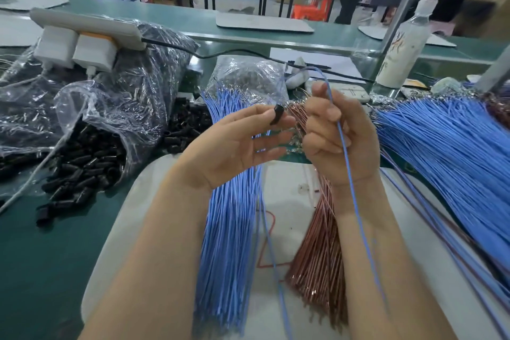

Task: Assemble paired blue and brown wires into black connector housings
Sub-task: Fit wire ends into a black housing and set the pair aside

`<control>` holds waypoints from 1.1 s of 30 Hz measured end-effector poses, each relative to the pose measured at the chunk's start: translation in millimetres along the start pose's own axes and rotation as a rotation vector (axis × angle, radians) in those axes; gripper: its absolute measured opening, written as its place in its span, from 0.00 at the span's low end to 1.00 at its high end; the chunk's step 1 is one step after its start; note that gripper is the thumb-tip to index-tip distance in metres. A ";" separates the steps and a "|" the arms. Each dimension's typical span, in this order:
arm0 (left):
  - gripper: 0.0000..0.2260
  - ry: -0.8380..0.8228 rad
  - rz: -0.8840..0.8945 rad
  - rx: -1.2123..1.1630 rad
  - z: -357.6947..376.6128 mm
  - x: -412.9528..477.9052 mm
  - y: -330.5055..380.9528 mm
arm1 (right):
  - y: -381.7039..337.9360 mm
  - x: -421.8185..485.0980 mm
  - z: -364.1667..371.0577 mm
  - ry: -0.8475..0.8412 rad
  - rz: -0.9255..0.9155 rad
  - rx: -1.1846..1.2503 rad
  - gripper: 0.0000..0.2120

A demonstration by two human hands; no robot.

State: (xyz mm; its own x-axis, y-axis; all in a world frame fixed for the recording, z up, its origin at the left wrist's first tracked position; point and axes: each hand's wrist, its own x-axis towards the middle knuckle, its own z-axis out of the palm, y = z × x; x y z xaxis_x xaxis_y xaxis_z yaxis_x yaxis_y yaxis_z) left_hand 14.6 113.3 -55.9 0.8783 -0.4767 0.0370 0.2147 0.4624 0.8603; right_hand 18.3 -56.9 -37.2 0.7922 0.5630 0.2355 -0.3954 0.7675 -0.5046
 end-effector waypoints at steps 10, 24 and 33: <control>0.07 -0.012 -0.058 0.006 1.5 1.4 -2.5 | 7.9 12.3 -1.6 0.548 -0.530 -0.400 0.07; 0.09 -0.150 0.008 -0.073 5.9 -7.0 3.4 | 15.3 10.5 1.5 0.395 -0.179 -0.466 0.09; 0.07 -0.022 0.020 -0.042 3.2 -3.2 2.3 | 7.7 4.8 7.2 0.167 -0.180 -0.387 0.08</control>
State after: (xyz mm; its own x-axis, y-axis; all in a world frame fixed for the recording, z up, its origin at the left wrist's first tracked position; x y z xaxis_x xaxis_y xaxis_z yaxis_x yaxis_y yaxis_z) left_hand 10.9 113.5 -52.4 0.8733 -0.4827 0.0658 0.2149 0.5030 0.8372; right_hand 15.7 -46.2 -34.0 0.9091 0.3493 0.2269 -0.0666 0.6598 -0.7485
